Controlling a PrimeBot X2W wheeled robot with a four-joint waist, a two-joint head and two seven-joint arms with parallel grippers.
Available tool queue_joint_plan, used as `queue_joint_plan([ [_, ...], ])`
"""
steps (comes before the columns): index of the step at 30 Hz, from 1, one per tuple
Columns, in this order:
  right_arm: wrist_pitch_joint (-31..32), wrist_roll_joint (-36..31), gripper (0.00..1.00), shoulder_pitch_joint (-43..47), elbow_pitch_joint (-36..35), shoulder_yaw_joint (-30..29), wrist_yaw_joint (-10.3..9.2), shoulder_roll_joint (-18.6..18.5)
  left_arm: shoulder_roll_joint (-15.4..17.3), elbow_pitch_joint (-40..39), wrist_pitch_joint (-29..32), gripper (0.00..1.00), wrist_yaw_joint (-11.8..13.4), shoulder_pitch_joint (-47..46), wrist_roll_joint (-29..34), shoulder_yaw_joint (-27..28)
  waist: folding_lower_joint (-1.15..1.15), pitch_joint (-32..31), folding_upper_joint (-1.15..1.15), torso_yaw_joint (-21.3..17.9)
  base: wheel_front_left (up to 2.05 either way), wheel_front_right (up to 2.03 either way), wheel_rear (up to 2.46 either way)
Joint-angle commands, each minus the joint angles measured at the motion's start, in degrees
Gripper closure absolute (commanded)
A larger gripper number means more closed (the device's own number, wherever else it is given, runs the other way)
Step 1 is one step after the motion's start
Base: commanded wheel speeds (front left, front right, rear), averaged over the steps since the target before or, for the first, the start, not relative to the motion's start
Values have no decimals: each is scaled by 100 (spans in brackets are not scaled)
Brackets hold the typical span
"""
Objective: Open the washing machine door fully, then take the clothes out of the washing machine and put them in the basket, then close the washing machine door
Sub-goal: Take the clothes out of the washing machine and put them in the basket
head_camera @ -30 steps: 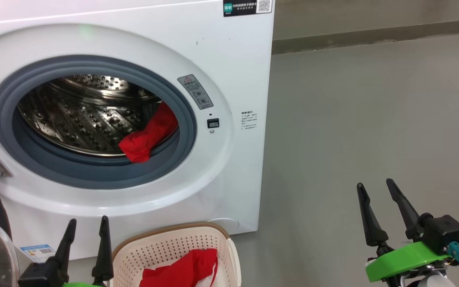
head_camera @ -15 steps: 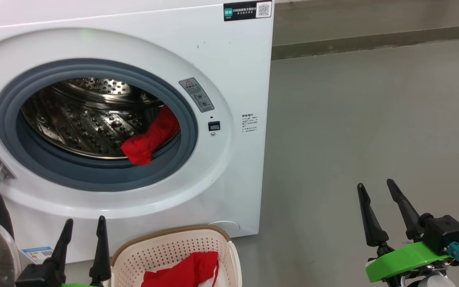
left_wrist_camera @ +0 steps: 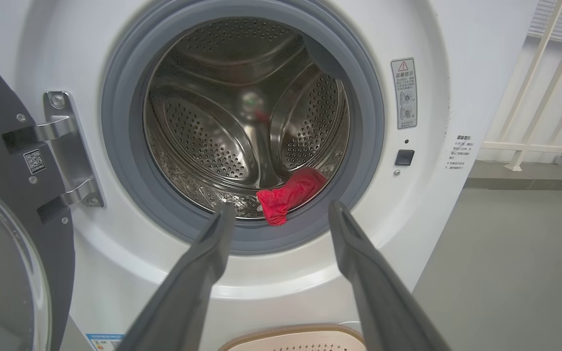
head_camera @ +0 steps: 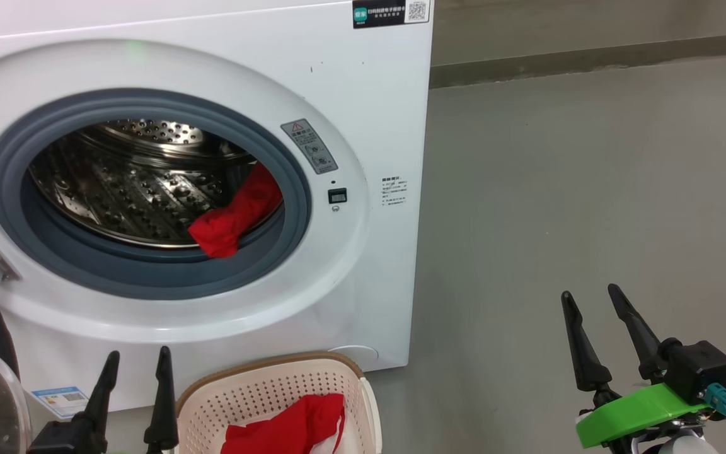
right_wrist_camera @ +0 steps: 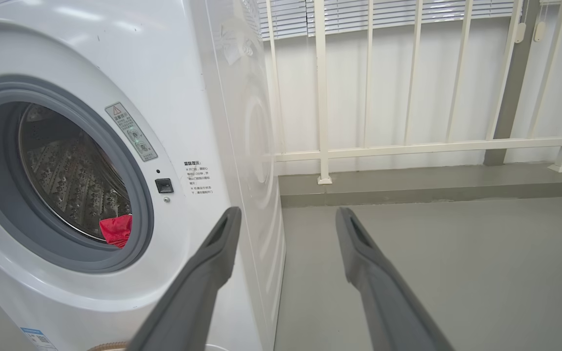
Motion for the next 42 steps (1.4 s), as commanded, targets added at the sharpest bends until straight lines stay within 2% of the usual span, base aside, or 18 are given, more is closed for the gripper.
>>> queue_joint_plan([
  [1,-37,-46,0,-67,-139,132,36,-55,41,-103,-52,0,-36,-210,2,158,0,10,0,7,0,0,0],
  [9,-37,-42,0,-102,-125,201,36,-73,40,122,-52,0,-87,-556,125,31,0,156,0,26,0,0,0],
  [19,-37,-63,0,-306,-152,248,36,-163,46,472,-52,0,-144,-1332,176,-20,0,685,0,60,0,0,0],
  [31,-37,-53,0,-750,-301,340,36,-132,73,1113,-52,0,-178,-2874,212,128,0,1673,0,4,0,0,0],
  [42,-37,-4,0,-1118,-410,505,36,-53,420,2316,-52,0,-193,-4475,314,307,0,2470,0,-265,0,0,0],
])
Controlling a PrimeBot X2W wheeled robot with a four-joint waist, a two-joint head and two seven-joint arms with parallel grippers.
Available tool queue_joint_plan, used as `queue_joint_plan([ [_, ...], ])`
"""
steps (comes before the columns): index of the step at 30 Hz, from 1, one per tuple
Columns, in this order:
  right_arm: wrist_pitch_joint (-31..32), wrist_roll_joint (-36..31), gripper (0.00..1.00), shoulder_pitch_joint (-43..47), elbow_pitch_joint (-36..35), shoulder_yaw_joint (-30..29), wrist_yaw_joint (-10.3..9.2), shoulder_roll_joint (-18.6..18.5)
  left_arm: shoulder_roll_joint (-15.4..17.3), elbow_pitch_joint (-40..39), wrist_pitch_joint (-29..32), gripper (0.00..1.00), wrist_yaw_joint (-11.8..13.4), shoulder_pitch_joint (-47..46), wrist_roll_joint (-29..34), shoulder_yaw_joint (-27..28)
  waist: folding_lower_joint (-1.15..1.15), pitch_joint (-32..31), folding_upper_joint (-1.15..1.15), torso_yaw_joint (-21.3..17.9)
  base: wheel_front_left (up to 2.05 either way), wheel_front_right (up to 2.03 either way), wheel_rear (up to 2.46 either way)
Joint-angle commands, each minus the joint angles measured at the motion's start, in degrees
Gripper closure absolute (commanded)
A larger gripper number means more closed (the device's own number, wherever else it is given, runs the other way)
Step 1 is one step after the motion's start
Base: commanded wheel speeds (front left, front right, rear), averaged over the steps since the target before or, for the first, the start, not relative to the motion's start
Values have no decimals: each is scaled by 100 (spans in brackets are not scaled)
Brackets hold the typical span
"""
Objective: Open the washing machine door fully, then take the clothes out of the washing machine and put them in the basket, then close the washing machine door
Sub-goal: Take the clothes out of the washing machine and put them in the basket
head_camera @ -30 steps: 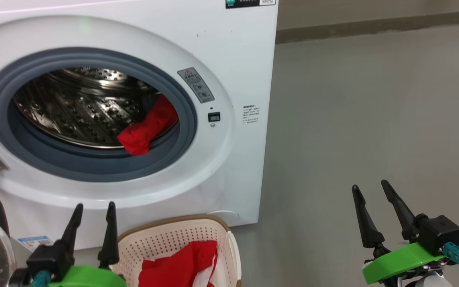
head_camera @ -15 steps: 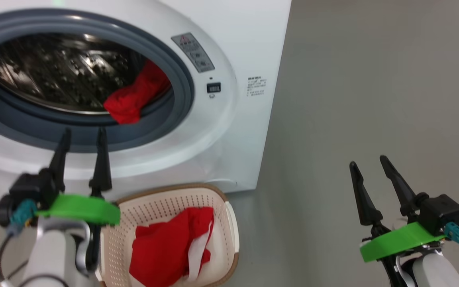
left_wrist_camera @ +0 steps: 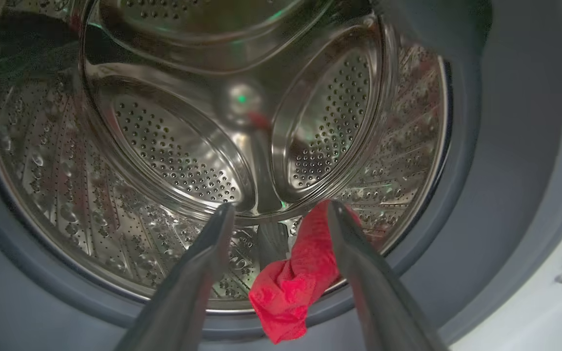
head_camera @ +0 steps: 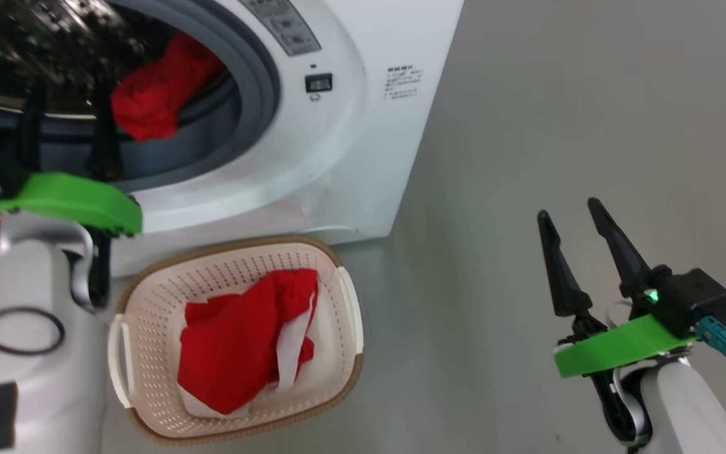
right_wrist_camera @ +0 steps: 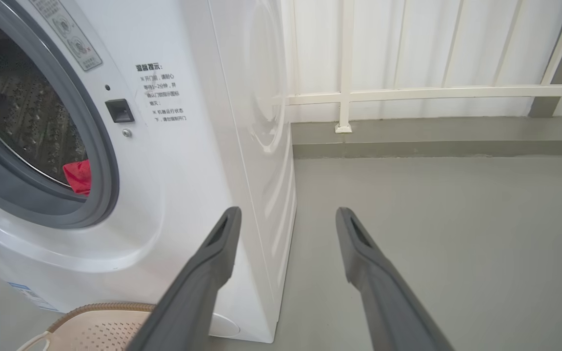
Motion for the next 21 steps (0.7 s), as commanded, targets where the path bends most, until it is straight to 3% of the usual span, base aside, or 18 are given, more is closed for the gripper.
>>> queue_joint_plan([
  [1,-36,-16,0,-146,-166,181,36,3,258,-22,-45,0,-28,-196,72,150,0,326,0,-187,0,0,0],
  [9,-36,4,0,-405,-274,321,36,37,632,1099,-45,0,69,-1238,373,-4,0,735,0,-455,0,0,0],
  [14,-36,16,0,-447,-304,366,36,47,704,1891,-4,0,14,-1749,290,-45,0,825,0,-528,0,0,0],
  [21,-36,128,0,-453,-334,517,36,53,900,2879,731,0,-32,-2224,263,-151,0,829,0,-620,0,0,0],
])
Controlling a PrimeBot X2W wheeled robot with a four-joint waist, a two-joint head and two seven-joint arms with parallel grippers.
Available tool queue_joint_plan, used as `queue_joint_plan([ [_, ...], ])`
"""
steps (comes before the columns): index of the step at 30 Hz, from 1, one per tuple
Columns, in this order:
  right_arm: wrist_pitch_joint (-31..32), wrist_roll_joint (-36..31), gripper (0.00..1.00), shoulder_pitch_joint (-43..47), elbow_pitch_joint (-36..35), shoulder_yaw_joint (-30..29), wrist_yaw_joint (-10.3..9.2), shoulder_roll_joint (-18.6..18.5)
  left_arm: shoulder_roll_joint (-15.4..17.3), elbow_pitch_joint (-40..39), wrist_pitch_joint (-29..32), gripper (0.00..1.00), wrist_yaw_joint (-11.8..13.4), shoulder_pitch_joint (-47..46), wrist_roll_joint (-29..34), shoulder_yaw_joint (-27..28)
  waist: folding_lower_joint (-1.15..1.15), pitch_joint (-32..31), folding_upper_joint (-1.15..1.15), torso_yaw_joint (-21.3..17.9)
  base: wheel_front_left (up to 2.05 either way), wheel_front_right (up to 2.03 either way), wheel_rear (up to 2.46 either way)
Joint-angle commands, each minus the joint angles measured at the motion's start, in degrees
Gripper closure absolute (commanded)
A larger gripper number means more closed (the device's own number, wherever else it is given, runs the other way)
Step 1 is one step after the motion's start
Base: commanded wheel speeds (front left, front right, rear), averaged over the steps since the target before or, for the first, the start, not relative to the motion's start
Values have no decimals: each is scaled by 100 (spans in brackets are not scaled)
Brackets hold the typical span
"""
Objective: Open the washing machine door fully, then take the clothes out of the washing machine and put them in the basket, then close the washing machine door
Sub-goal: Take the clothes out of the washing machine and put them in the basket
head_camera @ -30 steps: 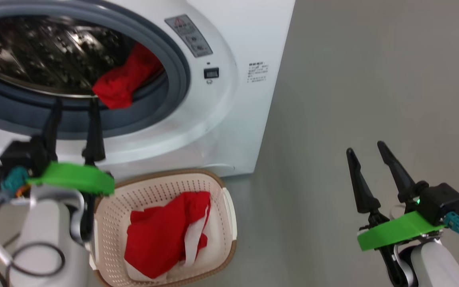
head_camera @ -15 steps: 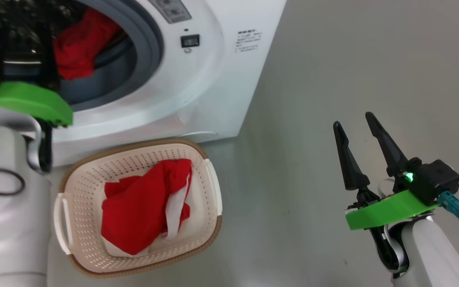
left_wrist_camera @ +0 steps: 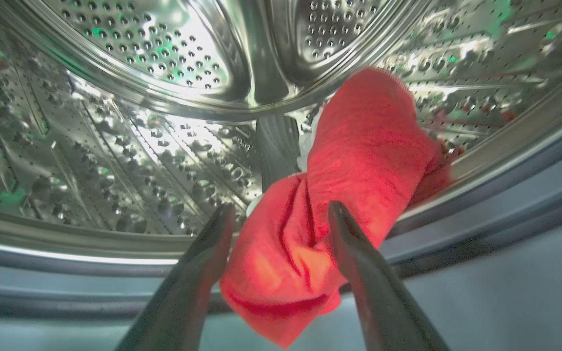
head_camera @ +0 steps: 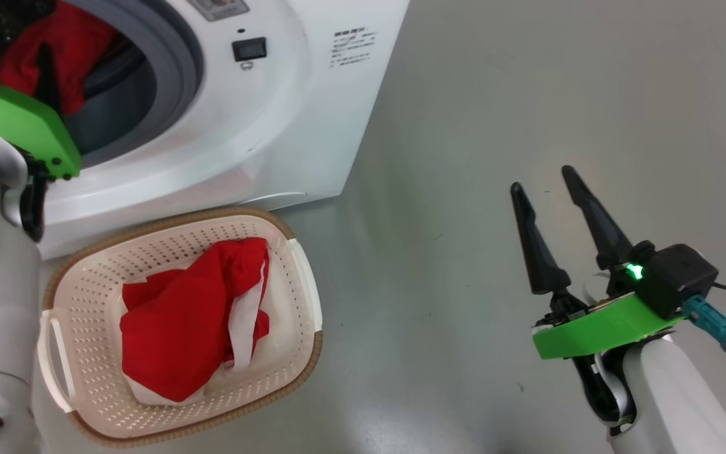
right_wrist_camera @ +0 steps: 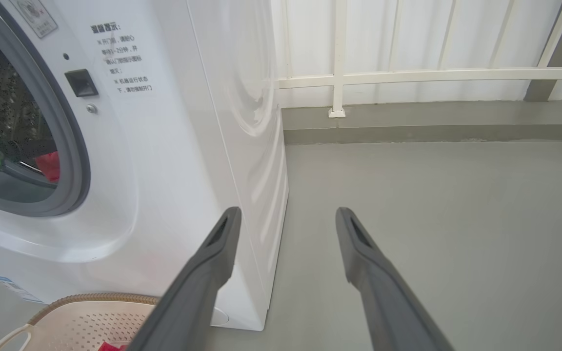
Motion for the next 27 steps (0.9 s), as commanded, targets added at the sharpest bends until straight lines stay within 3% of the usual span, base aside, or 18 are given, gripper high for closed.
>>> queue_joint_plan([
  [1,-36,52,0,-20,-150,180,36,16,304,-12,81,0,-37,-136,-45,12,0,-1,0,-40,0,0,0],
  [8,-36,195,0,-26,-169,394,36,18,455,430,935,0,-56,-258,-21,-141,0,-26,0,-176,0,0,0],
  [14,-36,272,0,-14,-213,461,36,19,523,521,1523,0,68,-231,19,-251,0,-11,0,-284,0,0,0],
  [15,-36,280,0,-11,-215,467,36,19,528,528,1598,9,76,-231,18,-265,0,-8,0,-293,0,0,0],
  [17,-36,294,0,-8,-214,472,36,20,541,538,1716,100,78,-232,27,-303,0,-2,0,-305,0,0,0],
  [27,-36,347,0,-19,-160,429,36,21,423,316,598,100,127,-142,-149,-277,0,-49,0,-181,0,0,0],
])
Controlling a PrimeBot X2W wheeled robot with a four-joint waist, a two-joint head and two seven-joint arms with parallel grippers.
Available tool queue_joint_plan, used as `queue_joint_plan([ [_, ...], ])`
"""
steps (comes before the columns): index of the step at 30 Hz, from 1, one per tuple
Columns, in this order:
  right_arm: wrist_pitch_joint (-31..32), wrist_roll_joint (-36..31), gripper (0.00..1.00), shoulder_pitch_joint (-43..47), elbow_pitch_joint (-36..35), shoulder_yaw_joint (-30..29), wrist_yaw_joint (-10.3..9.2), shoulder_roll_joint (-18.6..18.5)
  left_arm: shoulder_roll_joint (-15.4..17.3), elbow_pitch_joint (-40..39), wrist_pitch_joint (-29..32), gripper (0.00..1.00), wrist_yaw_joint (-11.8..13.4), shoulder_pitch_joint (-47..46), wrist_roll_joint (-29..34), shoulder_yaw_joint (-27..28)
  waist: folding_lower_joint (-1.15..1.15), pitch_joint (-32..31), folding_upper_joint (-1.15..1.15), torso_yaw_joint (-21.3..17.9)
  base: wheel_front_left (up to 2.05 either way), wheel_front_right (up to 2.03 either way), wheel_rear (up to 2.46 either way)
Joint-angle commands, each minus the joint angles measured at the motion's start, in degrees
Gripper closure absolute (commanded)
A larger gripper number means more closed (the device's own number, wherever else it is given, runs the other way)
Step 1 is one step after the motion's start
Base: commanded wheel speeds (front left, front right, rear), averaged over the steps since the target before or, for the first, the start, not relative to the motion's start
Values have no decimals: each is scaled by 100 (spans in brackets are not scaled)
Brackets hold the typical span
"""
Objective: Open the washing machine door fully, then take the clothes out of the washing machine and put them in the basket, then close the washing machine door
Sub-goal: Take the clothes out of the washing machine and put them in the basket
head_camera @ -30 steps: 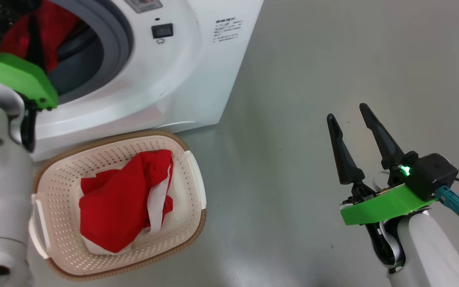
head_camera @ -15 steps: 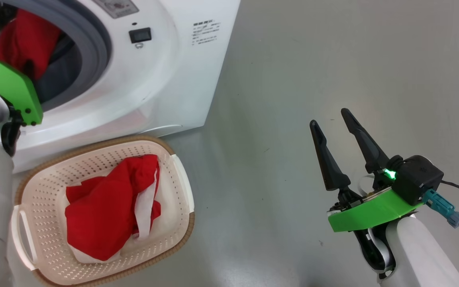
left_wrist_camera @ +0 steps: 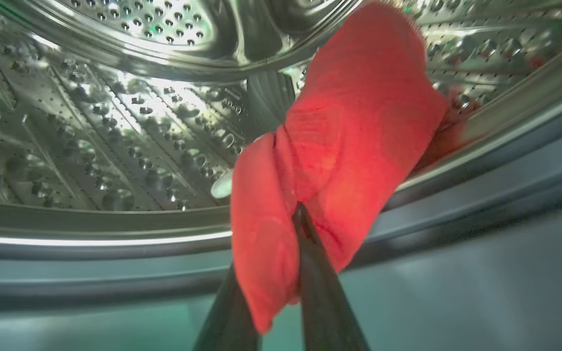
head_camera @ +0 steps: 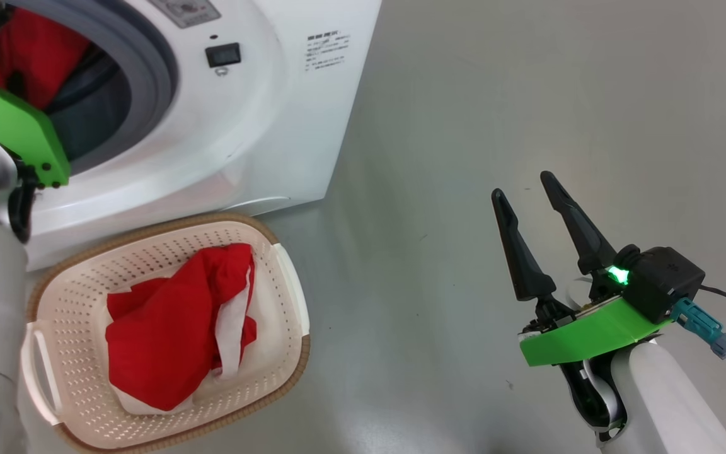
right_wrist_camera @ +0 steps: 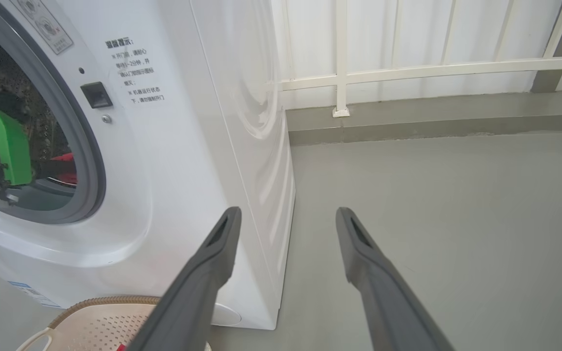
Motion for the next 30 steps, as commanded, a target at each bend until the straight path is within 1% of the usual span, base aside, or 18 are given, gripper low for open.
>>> queue_joint_plan([
  [1,-36,40,0,-23,-107,115,36,11,208,-172,-258,100,17,122,-74,72,0,-50,0,57,0,0,0],
  [7,-36,103,0,-11,-74,115,36,11,99,-260,-1148,100,-93,436,-445,310,0,-237,0,231,0,0,0],
  [10,-36,108,0,15,-32,83,36,11,42,-357,-1368,100,-163,635,-621,393,0,-375,0,320,0,0,0],
  [13,-36,97,0,55,-5,44,36,11,47,-592,-1463,100,-201,874,-710,418,0,-528,0,374,0,0,0],
  [16,-36,76,0,107,16,9,36,11,59,-1143,-1481,100,-219,1169,-768,466,0,-671,0,412,0,0,0],
  [17,-36,76,0,107,16,9,36,11,59,-1143,-1481,100,-219,1169,-768,466,0,-671,0,412,0,0,0],
  [21,-36,47,0,205,55,-25,36,11,24,-2069,-1484,100,-220,1762,-712,558,0,-872,0,459,0,0,0],
  [27,-36,-4,0,356,112,-66,36,11,-164,-3067,-1485,100,-173,2601,-587,706,0,-1207,0,560,0,0,0],
  [30,-36,-16,0,426,134,-83,36,-3,-352,-3551,-1485,100,-174,3006,-598,814,0,-1379,0,620,0,0,0],
])
